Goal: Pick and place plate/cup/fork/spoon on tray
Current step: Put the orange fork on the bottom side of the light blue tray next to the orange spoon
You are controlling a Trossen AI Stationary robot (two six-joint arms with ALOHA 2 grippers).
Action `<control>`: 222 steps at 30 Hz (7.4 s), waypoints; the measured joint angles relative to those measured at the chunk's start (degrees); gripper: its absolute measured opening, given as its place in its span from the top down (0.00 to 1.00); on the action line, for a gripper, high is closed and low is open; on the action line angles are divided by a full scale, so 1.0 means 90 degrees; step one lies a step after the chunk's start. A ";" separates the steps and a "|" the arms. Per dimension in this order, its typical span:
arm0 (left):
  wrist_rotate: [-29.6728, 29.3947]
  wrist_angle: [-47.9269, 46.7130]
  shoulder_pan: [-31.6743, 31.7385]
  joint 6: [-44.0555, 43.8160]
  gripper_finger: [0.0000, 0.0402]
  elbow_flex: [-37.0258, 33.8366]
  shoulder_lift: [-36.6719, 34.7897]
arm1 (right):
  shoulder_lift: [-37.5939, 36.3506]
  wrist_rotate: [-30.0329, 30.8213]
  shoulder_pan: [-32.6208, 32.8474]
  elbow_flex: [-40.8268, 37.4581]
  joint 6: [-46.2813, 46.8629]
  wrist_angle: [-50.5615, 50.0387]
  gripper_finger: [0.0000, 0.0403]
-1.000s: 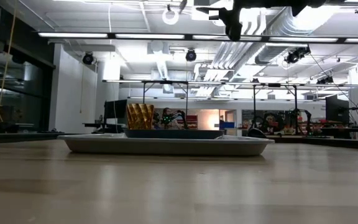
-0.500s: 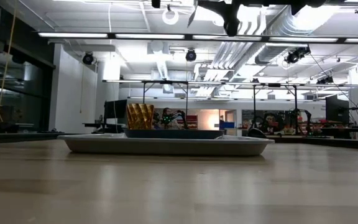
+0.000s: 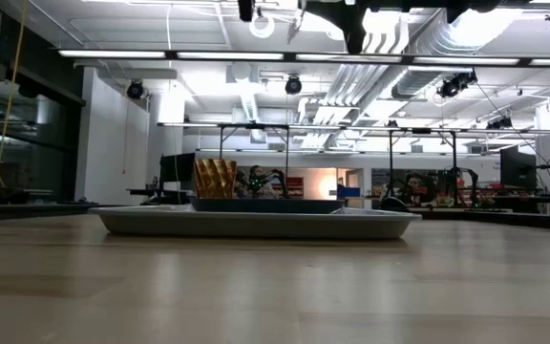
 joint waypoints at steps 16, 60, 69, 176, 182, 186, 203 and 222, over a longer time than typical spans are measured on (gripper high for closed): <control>-0.0017 0.0839 0.0000 -0.0320 0.86 -0.0009 0.0600 | 0.0000 -0.0345 0.0001 0.0002 0.0000 0.0160 0.43; 0.0848 -0.0928 -0.0097 0.0105 0.47 -0.0002 -0.0905 | 0.0185 -0.3020 -0.0211 0.0010 0.2277 0.3914 0.93; 0.2837 0.2049 -0.0257 -0.2678 0.47 -0.0004 0.0594 | 0.1557 -0.3266 -0.0204 0.0677 0.3179 0.5667 0.93; -0.1633 -0.6492 -0.0602 0.1558 1.00 -0.0007 0.0019 | 0.1290 0.0501 0.0351 0.1872 -0.2305 -0.3970 0.31; -0.1785 -0.6480 -0.0748 0.1739 1.00 -0.0007 0.0019 | 0.1290 0.0485 0.0374 0.1872 -0.2165 -0.3903 0.31; -0.1874 -0.6542 -0.0760 0.1569 1.00 -0.0009 0.0099 | 0.1287 0.0273 0.0419 0.1872 -0.2161 -0.3742 0.33; -0.1982 -0.6293 -0.0758 0.1469 1.00 -0.0004 0.0174 | 0.1287 0.0274 0.0426 0.1872 -0.2105 -0.3836 0.73; -0.1751 -0.6539 -0.0571 0.1358 0.71 0.0001 -0.0060 | 0.1130 0.0277 0.0366 0.1885 -0.1861 -0.4421 0.92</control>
